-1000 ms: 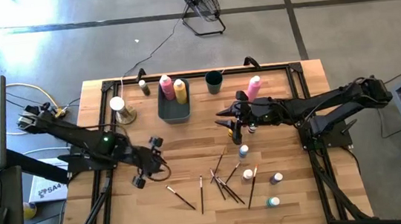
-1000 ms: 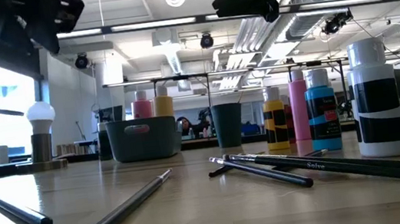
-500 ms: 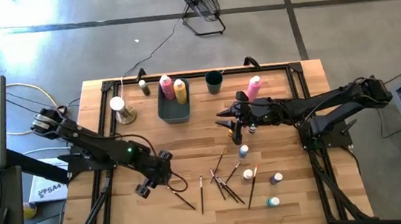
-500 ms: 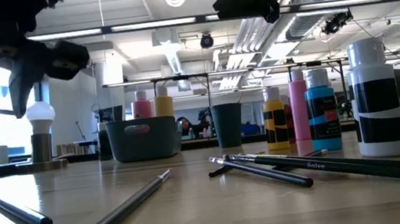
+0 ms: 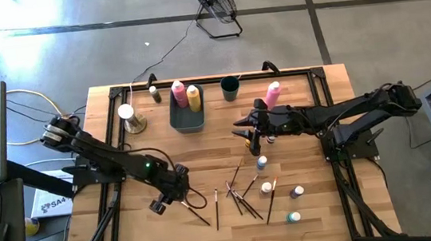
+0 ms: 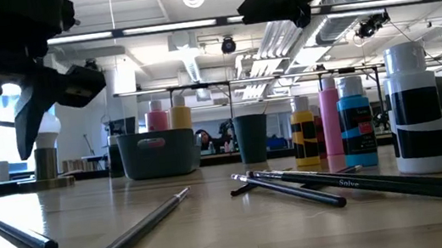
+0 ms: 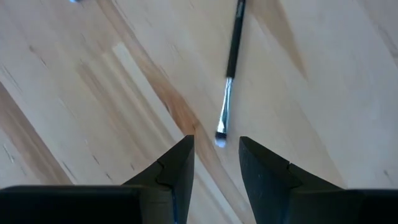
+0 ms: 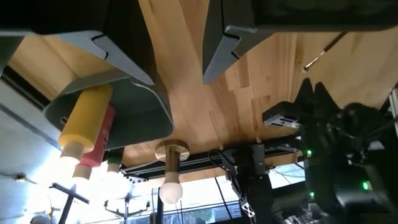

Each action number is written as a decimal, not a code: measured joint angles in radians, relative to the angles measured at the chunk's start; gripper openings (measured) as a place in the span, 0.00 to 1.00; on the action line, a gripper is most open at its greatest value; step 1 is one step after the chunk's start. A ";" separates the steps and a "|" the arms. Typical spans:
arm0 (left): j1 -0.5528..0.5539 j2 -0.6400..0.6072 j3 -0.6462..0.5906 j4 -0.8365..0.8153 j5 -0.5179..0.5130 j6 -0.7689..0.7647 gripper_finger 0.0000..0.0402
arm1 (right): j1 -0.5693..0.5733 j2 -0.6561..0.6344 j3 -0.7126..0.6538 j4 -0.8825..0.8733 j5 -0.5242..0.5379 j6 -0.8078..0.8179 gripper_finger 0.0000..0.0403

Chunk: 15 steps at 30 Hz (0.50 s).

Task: Pick & Place Paint Supplies
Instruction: Put the silver paint brush into the green cup

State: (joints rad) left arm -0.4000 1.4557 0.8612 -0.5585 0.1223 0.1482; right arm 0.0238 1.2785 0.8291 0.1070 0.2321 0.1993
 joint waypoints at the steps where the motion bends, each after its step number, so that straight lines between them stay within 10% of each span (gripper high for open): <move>1: 0.000 0.000 -0.001 -0.009 -0.001 0.001 0.31 | 0.000 0.000 0.000 -0.001 0.000 0.009 0.31; 15: -0.005 0.006 -0.001 0.003 -0.032 0.004 0.31 | 0.000 0.000 0.000 -0.006 0.003 0.014 0.31</move>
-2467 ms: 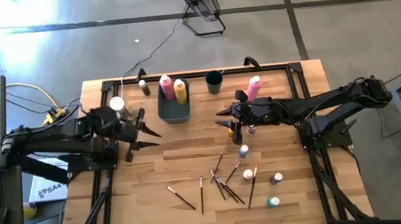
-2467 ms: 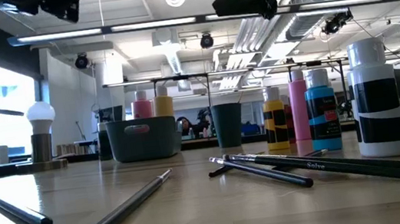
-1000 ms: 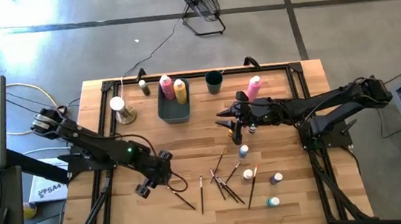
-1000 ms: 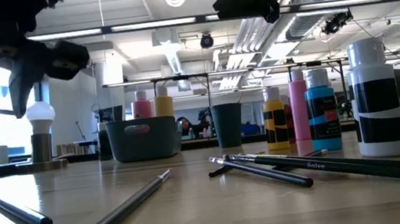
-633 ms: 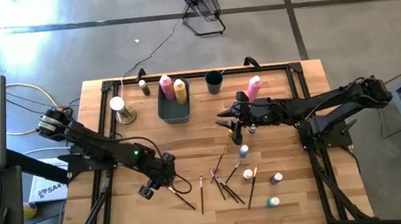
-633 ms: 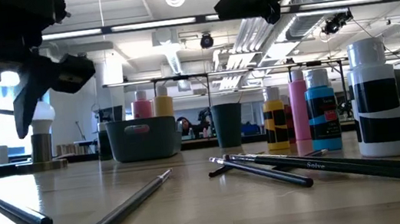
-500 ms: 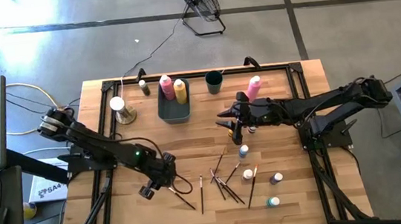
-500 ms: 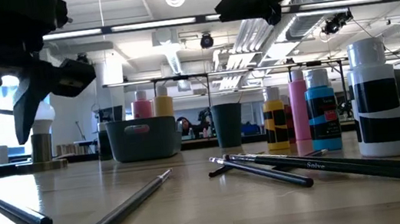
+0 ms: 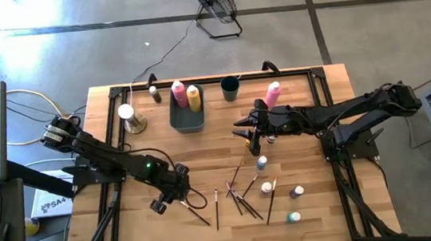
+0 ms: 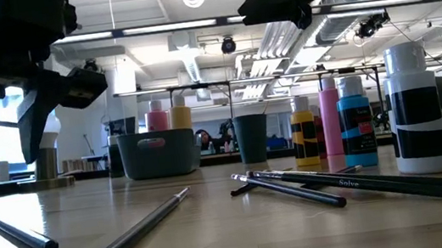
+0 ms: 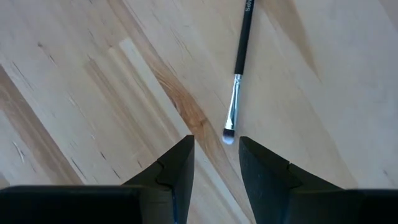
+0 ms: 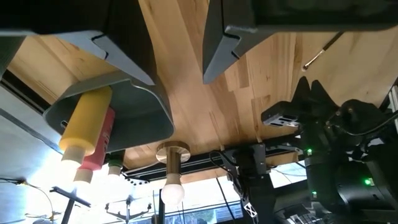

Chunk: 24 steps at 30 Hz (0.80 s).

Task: Pick & Place Paint Supplies
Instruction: Put the silver paint brush into the green cup

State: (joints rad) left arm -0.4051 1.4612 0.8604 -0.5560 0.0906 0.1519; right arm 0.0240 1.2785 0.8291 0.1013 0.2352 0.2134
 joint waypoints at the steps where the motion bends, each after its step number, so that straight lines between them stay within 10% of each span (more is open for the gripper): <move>1: -0.007 0.000 0.000 0.000 -0.015 0.000 0.31 | 0.000 0.000 0.000 0.000 0.000 0.000 0.31; 24: -0.119 0.128 0.001 0.043 -0.104 -0.112 0.31 | 0.000 0.000 0.000 0.000 0.000 0.000 0.31</move>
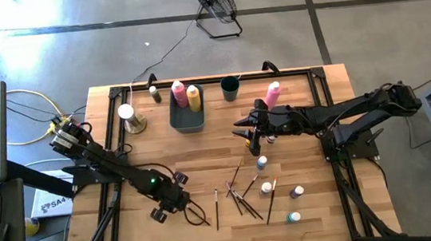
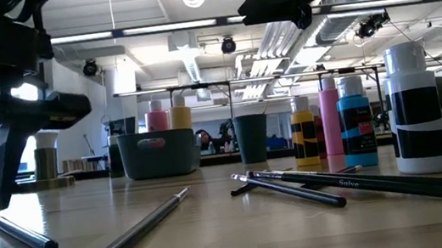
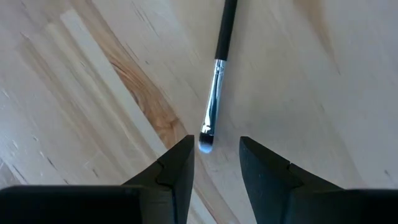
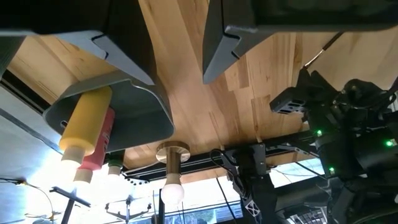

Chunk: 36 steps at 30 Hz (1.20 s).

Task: Pick & Place Paint Supplies
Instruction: Put the silver paint brush into the green cup

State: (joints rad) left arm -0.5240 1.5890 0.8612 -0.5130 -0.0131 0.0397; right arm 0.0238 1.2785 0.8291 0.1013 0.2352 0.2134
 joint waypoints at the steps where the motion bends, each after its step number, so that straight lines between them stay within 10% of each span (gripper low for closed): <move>1: 0.000 0.000 0.000 0.000 -0.005 -0.003 0.31 | 0.000 0.000 0.000 0.000 0.000 0.000 0.31; 36: 0.000 0.062 0.003 0.013 -0.020 -0.049 0.31 | 0.000 0.000 0.000 0.000 0.001 0.000 0.31</move>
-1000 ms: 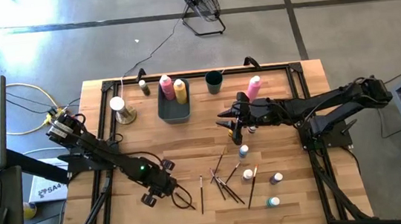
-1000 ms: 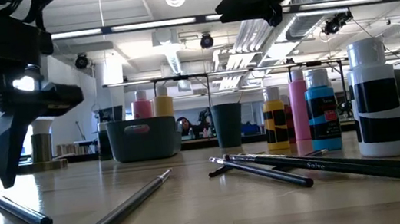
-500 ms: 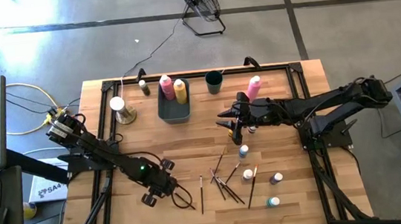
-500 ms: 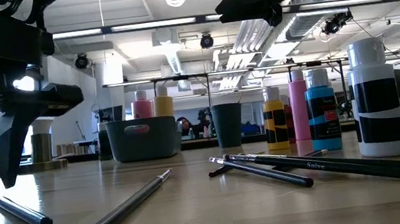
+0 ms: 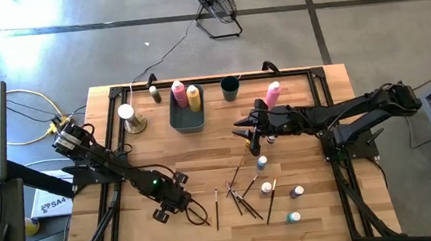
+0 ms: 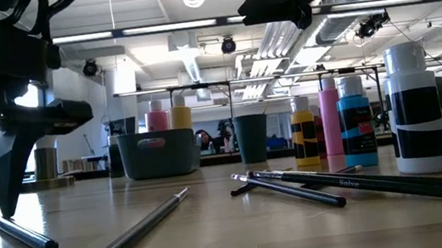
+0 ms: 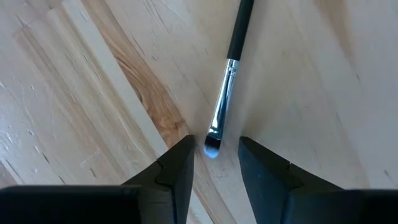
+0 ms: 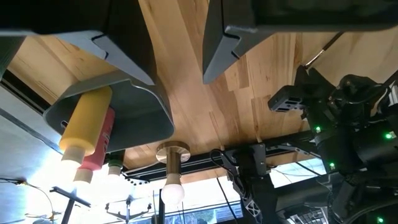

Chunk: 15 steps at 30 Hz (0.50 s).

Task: Pick & Place Paint Supplies
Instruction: Put the silver paint brush into the green cup

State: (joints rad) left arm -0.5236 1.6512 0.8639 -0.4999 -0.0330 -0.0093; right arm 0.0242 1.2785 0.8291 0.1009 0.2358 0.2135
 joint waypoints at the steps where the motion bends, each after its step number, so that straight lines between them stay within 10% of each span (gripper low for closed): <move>1: 0.000 0.000 0.000 0.000 0.000 0.000 0.30 | 0.000 0.000 0.000 0.000 0.000 0.000 0.31; 15: 0.000 0.002 -0.001 0.003 -0.004 0.000 0.01 | 0.000 0.000 0.000 0.000 0.000 0.000 0.31</move>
State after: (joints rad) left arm -0.5236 1.6531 0.8627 -0.4969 -0.0368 -0.0090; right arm 0.0241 1.2785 0.8291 0.1009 0.2357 0.2135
